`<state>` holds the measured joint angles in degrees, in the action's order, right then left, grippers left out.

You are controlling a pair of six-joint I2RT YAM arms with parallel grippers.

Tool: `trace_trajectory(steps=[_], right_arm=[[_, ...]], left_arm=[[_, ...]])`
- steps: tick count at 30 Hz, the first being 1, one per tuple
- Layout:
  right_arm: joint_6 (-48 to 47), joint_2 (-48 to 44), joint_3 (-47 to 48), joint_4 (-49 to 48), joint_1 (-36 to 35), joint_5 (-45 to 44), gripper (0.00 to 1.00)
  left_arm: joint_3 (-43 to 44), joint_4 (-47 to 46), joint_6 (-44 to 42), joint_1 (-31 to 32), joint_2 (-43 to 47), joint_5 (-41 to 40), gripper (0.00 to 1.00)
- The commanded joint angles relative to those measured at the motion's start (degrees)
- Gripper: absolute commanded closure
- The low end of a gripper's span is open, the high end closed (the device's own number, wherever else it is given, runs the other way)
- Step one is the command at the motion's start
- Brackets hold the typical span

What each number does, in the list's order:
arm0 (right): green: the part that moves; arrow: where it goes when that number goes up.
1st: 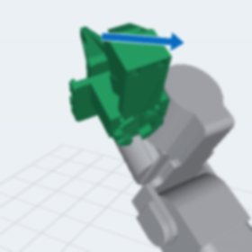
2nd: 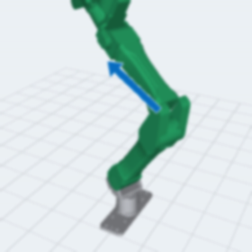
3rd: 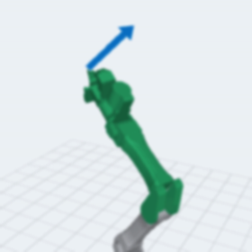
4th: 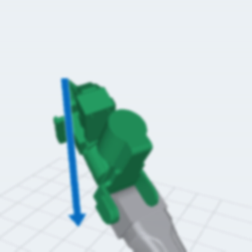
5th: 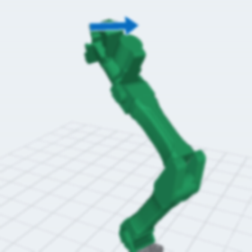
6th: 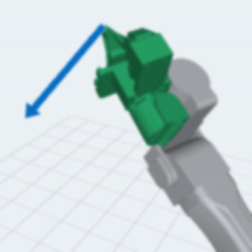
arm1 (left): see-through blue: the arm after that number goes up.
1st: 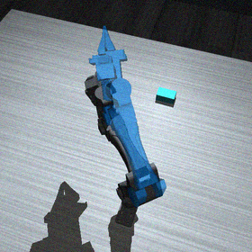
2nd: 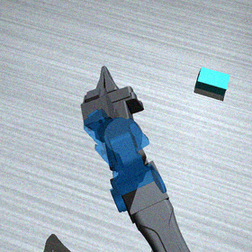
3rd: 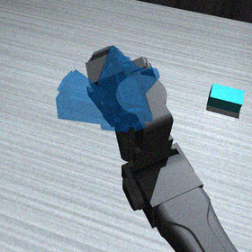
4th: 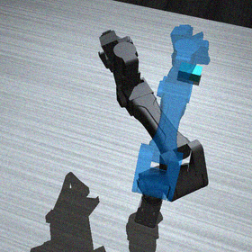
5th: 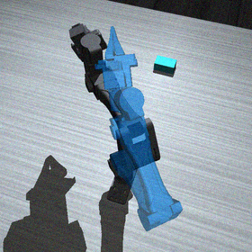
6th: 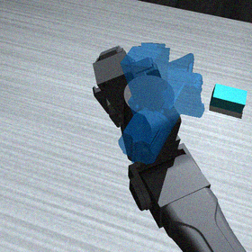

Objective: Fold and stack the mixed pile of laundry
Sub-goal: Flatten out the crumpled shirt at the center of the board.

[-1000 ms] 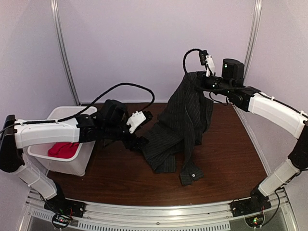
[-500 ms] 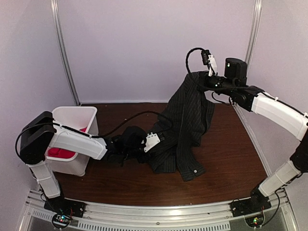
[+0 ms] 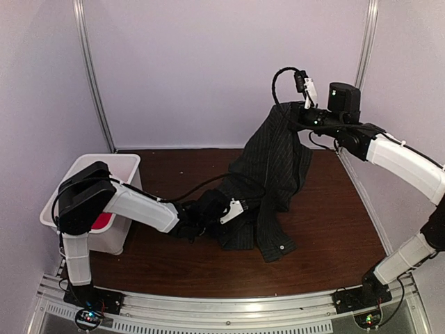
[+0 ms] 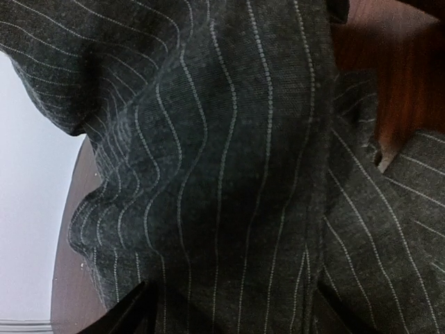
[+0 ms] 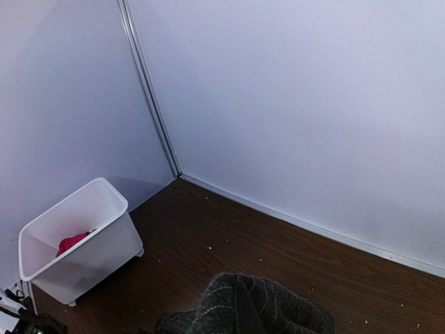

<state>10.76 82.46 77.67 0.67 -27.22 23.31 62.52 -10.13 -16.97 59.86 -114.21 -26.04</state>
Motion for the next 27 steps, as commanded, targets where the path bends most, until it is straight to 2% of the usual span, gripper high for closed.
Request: trace_trajectory(steps=[1,4,8,13,15,19,20,23,27], right_arm=[[0.6,-2.5,0.2,-1.5,0.8,-0.2,1.00],[0.6,-2.8,-0.3,-1.7,1.1,-0.2,1.00],[0.9,-3.1,-0.9,-2.1,1.5,0.1,1.00],[1.0,-3.5,-1.4,-2.1,1.8,0.2,1.00],[1.0,-3.8,-1.4,-1.8,2.0,0.2,1.00],[0.6,-5.2,-2.4,-1.2,2.5,-0.4,1.00],[0.6,-5.7,-2.9,-1.2,2.7,-0.4,1.00],[0.6,-7.0,-4.0,-1.0,3.4,-0.5,1.00],[0.7,-8.3,-4.9,-1.1,4.4,-0.2,1.00]], left_arm=[[2.3,0.6,-3.3,0.5,-2.5,-5.3,0.25],[1.5,-0.1,-5.2,1.6,-2.8,-5.5,0.23],[-0.2,-3.0,-8.4,4.2,-4.0,-7.9,0.15],[0.0,-4.8,-9.1,4.3,-5.5,-13.3,0.21],[-0.6,-6.3,-9.3,4.2,-4.5,-16.8,0.30],[-4.1,-9.5,-8.1,3.5,2.4,-19.0,0.55],[-4.9,-9.7,-7.4,3.1,4.7,-18.8,0.63],[-6.3,-9.3,-4.9,1.0,10.5,-17.1,0.77],[-5.7,-7.2,-2.4,-2.6,13.7,-13.5,1.00]])
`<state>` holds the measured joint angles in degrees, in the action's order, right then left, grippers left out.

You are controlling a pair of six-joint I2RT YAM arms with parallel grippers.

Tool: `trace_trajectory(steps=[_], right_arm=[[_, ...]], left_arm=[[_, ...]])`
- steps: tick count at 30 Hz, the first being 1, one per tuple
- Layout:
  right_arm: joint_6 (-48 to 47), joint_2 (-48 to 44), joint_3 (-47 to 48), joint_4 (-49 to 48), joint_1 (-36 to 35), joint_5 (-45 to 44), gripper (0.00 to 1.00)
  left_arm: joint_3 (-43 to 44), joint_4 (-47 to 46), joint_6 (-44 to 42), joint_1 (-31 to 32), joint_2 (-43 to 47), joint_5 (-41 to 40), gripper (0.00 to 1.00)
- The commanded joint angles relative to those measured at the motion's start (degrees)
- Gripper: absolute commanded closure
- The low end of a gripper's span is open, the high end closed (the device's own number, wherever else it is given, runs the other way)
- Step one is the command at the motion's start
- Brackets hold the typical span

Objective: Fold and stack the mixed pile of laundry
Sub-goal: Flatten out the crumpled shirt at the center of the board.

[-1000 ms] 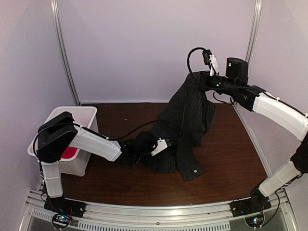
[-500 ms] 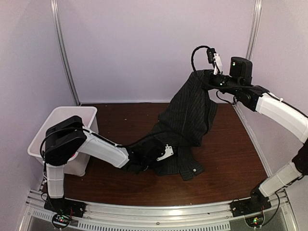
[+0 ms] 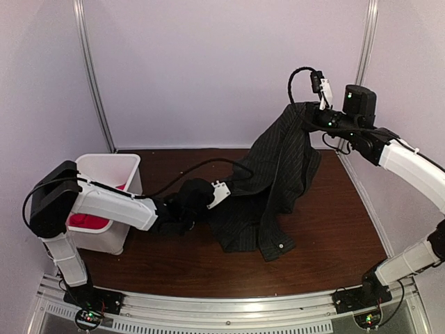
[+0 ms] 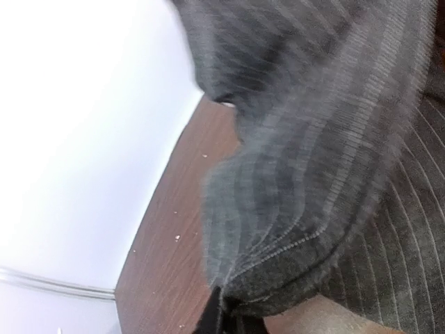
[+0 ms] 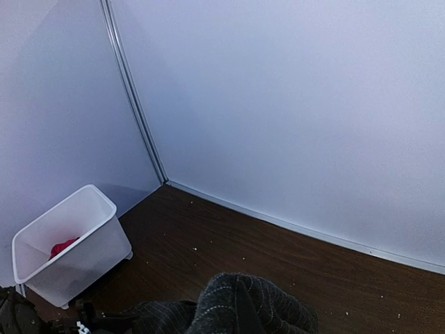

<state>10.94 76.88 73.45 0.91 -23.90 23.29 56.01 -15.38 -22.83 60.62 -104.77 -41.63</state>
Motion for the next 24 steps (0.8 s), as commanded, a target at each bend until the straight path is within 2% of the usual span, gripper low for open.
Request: trace_trajectory(steps=[1,7,13,19,21,24], right_arm=[[0.6,-3.0,-0.8,-1.4,1.3,0.0,1.00],[0.4,-4.1,-0.6,-0.1,2.4,-0.2,1.00],[-1.4,-5.9,1.8,2.9,5.1,-1.3,1.00],[-6.2,-6.8,8.3,9.2,6.9,-5.8,1.00],[-7.8,-6.5,11.4,10.9,7.2,-5.9,1.00],[-10.2,-4.9,18.2,14.3,7.2,-4.1,1.00]], left_arm=[[1.2,-1.4,4.1,-4.2,4.5,2.9,1.00],[2.7,0.3,7.3,-7.2,7.3,4.9,1.00],[5.8,4.3,15.1,-13.9,16.5,6.6,1.00],[20.0,12.8,18.0,-19.9,22.9,7.4,1.00],[25.4,13.9,16.4,-20.1,23.4,7.6,1.00],[35.1,18.4,14.8,-20.2,22.5,12.4,1.00]])
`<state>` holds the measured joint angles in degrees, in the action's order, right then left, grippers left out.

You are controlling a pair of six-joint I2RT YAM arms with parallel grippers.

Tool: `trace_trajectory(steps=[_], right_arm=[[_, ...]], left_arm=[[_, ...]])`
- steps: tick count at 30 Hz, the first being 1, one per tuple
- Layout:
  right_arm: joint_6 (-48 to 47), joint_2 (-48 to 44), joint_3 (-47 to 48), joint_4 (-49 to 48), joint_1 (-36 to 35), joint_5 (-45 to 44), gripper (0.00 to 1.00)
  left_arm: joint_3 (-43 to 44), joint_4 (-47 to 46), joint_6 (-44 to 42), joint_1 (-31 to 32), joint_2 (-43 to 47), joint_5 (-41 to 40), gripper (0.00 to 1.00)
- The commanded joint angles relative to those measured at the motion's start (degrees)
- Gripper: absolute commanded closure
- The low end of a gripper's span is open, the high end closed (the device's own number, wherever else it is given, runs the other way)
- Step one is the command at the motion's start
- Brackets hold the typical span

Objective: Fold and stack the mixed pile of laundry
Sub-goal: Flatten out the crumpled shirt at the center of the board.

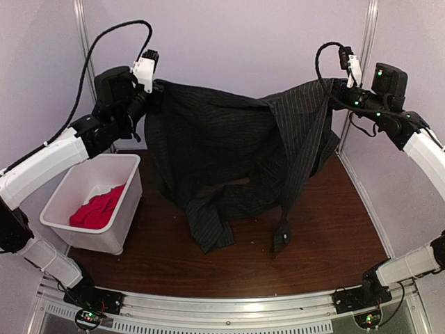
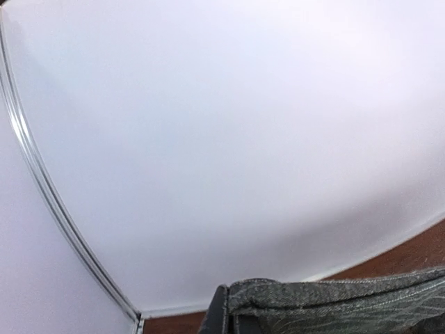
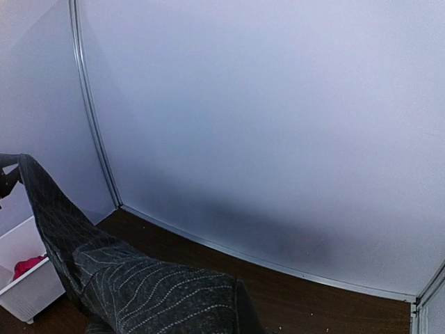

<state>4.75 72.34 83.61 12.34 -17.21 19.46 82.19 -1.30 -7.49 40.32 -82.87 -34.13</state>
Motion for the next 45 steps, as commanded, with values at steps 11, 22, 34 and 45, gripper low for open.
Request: trace_trajectory(steps=[11,22,34,45], right_arm=[[-7.3,-2.2,20.4,10.8,0.6,1.1,1.00],[-0.1,-9.5,29.4,18.5,0.5,13.6,1.00],[2.2,-10.7,37.4,20.3,0.5,10.8,1.00],[-8.3,-8.6,-0.5,10.4,2.6,-11.0,1.00]], left_arm=[[19.8,10.4,-0.5,0.3,6.5,16.7,1.00],[23.3,17.3,0.5,3.6,14.8,40.2,1.00],[27.7,16.1,-1.6,12.1,13.7,35.5,1.00],[9.3,13.6,9.6,-1.1,6.0,21.0,1.00]])
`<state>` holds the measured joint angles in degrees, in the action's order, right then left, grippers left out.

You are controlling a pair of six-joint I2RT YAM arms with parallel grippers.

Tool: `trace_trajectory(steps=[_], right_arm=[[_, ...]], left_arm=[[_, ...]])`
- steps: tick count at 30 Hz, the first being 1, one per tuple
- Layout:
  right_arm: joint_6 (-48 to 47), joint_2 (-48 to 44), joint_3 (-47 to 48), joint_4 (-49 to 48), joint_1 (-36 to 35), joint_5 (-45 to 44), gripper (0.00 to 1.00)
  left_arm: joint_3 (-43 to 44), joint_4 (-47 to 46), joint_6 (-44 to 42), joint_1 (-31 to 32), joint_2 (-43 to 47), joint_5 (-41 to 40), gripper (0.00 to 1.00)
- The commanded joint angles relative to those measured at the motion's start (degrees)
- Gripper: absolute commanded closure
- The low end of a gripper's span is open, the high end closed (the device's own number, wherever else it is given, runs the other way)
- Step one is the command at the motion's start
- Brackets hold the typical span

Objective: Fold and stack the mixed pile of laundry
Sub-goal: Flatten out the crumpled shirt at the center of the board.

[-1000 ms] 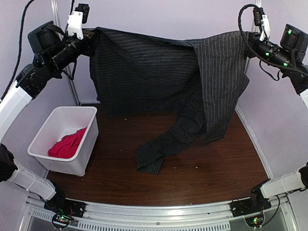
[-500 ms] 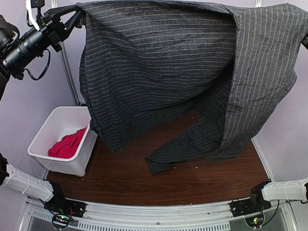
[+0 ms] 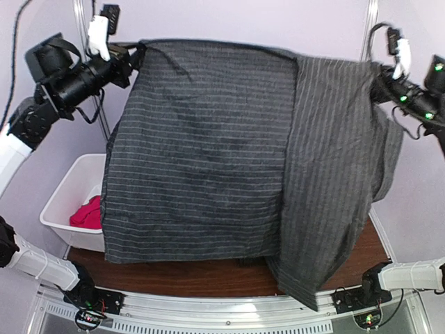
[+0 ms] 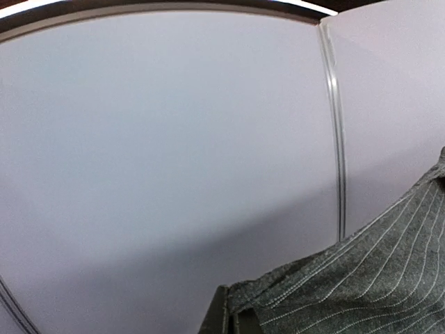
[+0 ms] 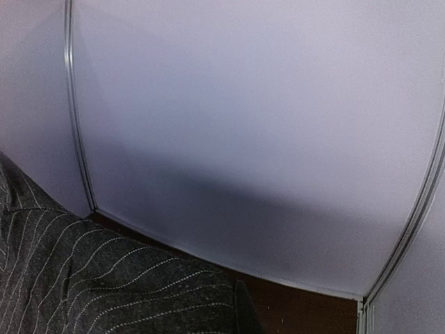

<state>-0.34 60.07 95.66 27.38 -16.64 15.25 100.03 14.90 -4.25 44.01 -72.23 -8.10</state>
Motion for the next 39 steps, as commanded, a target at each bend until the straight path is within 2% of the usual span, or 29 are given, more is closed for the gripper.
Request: trace_trajectory(steps=[1,5,8,11,15,16,18,19,20,21,24,25,27,28,31,33,36,39], right_arm=[[-2.8,5.1,-16.1,-6.6,3.0,-5.5,1.00],[-1.4,16.3,-25.4,-15.9,5.8,-0.6,1.00],[-1.7,28.0,-24.6,-18.7,6.5,0.6,1.00],[-2.4,39.6,-17.9,-19.0,6.8,0.8,1.00],[-2.5,53.1,-4.1,-15.5,6.8,-2.0,1.00],[-2.3,56.2,-0.3,-14.3,6.8,-2.7,0.96],[-1.3,62.5,8.6,-9.7,6.8,-4.7,0.73],[-0.8,65.3,13.3,-6.8,6.8,-6.1,0.59],[-0.2,67.8,19.0,-3.1,7.0,-8.1,0.45],[0.3,69.4,22.3,0.0,7.1,-9.9,0.41],[2.1,67.9,21.1,3.5,7.9,-14.4,0.30],[2.8,65.6,18.4,2.7,8.5,-14.7,0.24],[3.8,61.5,12.4,1.2,9.7,-12.4,0.02],[3.9,60.2,10.5,1.1,10.4,-11.5,0.00],[3.3,60.8,10.9,7.1,11.9,-11.1,0.01],[4.9,58.5,7.8,8.8,12.6,-9.7,0.07],[7.4,48.9,-4.7,3.3,12.6,-1.0,0.21],[12.8,39.1,-18.3,-4.9,12.4,9.7,0.29]], left_arm=[[-10.9,-3.2,6.4,-5.9,-6.3,-5.3,1.00],[-19.5,-8.1,8.9,-12.1,-13.7,-5.3,1.00],[-22.7,-13.3,10.4,-15.8,-23.1,-4.0,1.00],[-16.1,-10.9,10.0,-16.7,-35.1,-5.4,1.00],[-4.6,-6.4,10.4,-16.9,-47.9,-7.8,1.00],[-1.9,-5.4,10.7,-17.0,-50.3,-9.0,1.00],[2.9,-3.5,10.8,-17.2,-54.1,-11.4,0.96],[6.2,-1.9,10.9,-17.3,-55.7,-12.8,0.80],[8.4,1.1,11.6,-17.5,-56.8,-13.8,0.68],[9.8,2.3,12.6,-17.9,-57.1,-14.5,0.61],[7.3,3.5,14.3,-18.3,-53.2,-15.9,0.47],[5.4,3.0,14.2,-18.3,-51.3,-15.3,0.44],[1.3,2.0,14.0,-18.3,-47.4,-12.5,0.38],[0.0,2.2,14.4,-18.3,-45.8,-11.7,0.36],[-3.1,3.9,15.8,-18.3,-43.5,-9.6,0.36],[-7.2,2.9,16.3,-17.9,-40.5,-7.1,0.36],[-14.7,0.6,17.1,-16.6,-35.3,-4.0,0.37],[-22.1,-1.6,19.2,-15.5,-30.1,-1.7,0.38]])
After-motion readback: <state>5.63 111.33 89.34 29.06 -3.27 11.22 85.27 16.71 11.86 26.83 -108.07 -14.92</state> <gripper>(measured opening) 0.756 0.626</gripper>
